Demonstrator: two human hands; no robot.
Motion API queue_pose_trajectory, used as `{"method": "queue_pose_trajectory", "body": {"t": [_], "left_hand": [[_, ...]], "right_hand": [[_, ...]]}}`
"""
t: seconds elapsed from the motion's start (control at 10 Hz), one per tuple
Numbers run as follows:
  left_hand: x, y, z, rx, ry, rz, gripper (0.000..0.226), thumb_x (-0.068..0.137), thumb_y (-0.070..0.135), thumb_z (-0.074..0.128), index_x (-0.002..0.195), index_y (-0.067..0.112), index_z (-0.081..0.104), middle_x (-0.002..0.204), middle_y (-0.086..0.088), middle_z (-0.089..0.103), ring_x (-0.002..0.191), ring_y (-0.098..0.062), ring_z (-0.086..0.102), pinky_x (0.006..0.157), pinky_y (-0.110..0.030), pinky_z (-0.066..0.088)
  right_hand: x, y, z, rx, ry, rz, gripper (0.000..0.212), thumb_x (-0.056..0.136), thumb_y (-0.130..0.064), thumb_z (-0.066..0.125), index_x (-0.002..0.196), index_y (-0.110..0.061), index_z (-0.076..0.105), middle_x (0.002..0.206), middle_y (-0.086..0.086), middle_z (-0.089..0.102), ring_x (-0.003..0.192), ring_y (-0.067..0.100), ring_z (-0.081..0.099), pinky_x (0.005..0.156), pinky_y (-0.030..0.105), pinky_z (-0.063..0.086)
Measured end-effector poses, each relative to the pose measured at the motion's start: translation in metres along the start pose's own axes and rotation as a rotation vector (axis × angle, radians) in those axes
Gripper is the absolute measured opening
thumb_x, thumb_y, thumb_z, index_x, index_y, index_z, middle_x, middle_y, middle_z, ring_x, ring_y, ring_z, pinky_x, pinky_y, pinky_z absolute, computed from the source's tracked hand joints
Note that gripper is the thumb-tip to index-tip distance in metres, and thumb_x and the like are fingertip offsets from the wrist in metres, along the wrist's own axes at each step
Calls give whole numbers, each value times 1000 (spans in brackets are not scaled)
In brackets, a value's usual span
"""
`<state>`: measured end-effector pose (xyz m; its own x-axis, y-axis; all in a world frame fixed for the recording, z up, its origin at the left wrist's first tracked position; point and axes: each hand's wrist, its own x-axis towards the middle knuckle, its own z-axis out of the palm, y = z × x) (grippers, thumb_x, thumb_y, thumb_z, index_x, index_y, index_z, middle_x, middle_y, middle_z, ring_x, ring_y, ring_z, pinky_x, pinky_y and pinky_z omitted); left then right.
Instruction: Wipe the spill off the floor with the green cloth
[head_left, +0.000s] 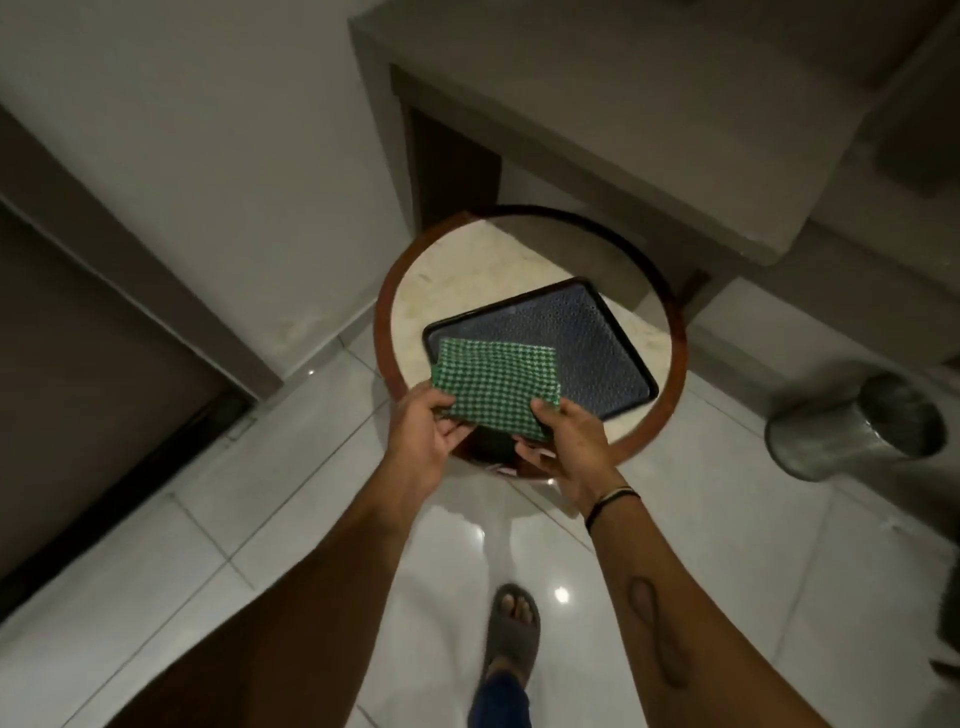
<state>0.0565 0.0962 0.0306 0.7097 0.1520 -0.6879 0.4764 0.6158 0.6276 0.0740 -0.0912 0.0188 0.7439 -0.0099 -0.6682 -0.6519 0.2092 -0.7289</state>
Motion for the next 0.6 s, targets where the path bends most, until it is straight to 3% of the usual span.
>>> {"method": "queue_pose_trajectory", "body": {"t": [0.1,0.2,0.3,0.4,0.5,0.6], "left_hand": [[59,-10,21,100,71,-39,33,100,-1,58,127,12,71,128,-13,78,116,-32,75,89,-40,62],[99,-24,38,179,133,-94,23,101,11,75,123,10,71,116,-11,78,112,-31,74,82,-38,62],[124,-40,44,313,194,-86,20,97,13,82,109,6,68,114,-15,71,111,-36,71,74,-42,65],[145,-50,28,594,207,-82,50,81,28,90,115,-5,73,117,-25,78,107,-42,79,87,-55,68],[181,-67,-9,760,242,-120,56,66,29,76,115,1,74,116,-24,79,107,-44,79,92,-59,66],[184,-60,-28,829,243,29,5,85,24,69,89,21,70,110,-17,78,101,-40,77,92,-53,66]], "right_hand": [[66,-22,-17,-190,65,-59,9,105,-13,68,110,-15,74,108,5,79,102,25,75,79,35,65],[123,-26,-36,-442,104,-95,13,102,-6,70,96,-16,76,105,10,79,108,34,77,95,48,65],[151,-22,-48,-663,124,-113,7,99,-6,74,102,-10,79,100,9,77,104,34,76,96,50,64],[156,-20,-51,-825,122,-154,10,96,-7,79,104,-4,82,92,7,76,93,31,75,91,46,64],[146,-17,-51,-911,110,-217,19,95,-9,79,113,-7,81,105,8,81,102,30,76,98,43,61],[126,-22,-41,-951,170,-278,27,99,-16,75,123,-6,77,117,14,81,110,34,75,97,41,59]]}}
